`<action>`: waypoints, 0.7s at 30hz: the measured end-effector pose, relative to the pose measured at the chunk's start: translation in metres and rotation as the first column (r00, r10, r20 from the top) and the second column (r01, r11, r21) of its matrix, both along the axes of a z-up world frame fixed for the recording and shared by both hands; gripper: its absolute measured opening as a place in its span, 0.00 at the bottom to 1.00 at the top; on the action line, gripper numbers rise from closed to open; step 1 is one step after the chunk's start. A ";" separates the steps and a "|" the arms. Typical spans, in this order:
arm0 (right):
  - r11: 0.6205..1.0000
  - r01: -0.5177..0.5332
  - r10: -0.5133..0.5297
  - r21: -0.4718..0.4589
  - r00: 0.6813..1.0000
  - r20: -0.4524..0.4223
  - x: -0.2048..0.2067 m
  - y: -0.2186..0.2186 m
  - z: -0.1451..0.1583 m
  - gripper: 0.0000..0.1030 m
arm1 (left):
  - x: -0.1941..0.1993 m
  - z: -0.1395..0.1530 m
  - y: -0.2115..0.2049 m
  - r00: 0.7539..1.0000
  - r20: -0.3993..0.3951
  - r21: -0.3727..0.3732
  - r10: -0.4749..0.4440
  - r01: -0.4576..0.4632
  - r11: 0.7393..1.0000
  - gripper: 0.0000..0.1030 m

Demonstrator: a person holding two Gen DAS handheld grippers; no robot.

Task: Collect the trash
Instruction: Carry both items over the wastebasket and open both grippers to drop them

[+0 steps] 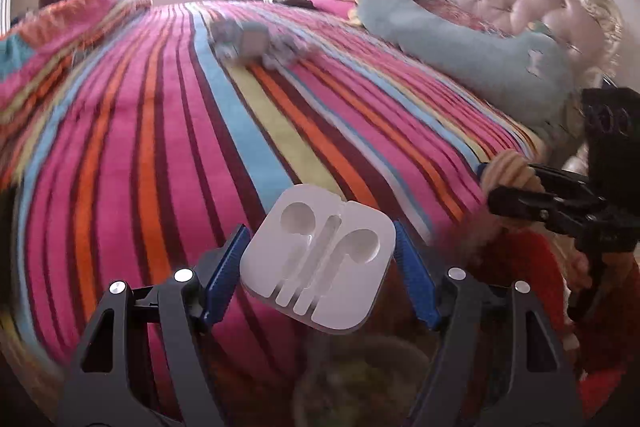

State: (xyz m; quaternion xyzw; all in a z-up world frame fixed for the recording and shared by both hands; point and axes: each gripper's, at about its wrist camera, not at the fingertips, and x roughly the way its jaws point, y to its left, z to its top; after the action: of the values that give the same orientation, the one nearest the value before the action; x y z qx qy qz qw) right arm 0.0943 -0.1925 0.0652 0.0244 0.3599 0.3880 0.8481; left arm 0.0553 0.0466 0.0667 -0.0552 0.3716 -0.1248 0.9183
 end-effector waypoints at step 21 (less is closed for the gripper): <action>0.950 -0.011 -0.114 -0.312 0.918 -0.379 -0.068 0.029 -0.176 0.51 | -0.076 -0.179 -0.070 0.893 -0.449 0.059 0.017 0.011 0.998 0.68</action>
State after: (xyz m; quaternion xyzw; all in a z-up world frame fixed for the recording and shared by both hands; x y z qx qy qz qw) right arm 0.0259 -0.1631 -0.1107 -0.0213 0.5777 0.2914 0.7622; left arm -0.0208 -0.0237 -0.1122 -0.0557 0.5771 -0.0960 0.8091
